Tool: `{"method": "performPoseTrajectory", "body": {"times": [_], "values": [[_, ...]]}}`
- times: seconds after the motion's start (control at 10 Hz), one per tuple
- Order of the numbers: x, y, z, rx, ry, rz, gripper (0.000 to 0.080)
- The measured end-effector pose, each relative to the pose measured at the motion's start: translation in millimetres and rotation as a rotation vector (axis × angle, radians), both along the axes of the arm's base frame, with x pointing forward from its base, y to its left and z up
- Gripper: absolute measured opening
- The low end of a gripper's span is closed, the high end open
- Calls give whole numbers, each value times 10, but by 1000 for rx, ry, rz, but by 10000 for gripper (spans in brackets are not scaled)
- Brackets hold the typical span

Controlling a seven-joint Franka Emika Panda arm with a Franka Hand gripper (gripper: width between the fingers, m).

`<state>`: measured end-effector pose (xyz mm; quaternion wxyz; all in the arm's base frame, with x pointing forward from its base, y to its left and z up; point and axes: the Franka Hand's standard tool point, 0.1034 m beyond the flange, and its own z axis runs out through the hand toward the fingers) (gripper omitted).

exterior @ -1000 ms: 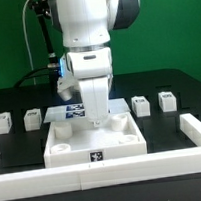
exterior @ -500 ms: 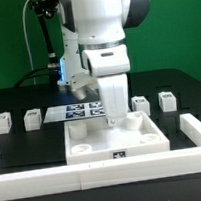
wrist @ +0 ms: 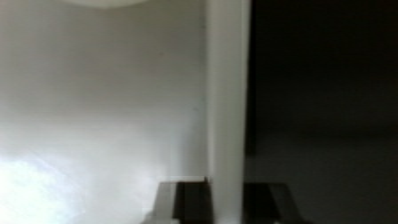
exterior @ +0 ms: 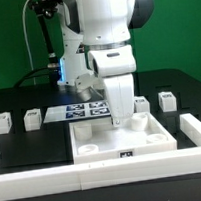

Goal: Assemble square table

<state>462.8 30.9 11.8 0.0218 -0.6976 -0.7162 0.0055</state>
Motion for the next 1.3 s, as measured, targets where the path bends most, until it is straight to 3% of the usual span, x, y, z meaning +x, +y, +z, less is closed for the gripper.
{"method": "performPoseTrajectory", "body": {"times": [0.7,1.1,1.2,1.3], "values": [[184,503,-5,21,-23,-39,60],[197,500,-5,20,-24,-68,60],[197,499,-6,20,-24,-68,257],[197,497,-6,20,-24,-69,257]]}}
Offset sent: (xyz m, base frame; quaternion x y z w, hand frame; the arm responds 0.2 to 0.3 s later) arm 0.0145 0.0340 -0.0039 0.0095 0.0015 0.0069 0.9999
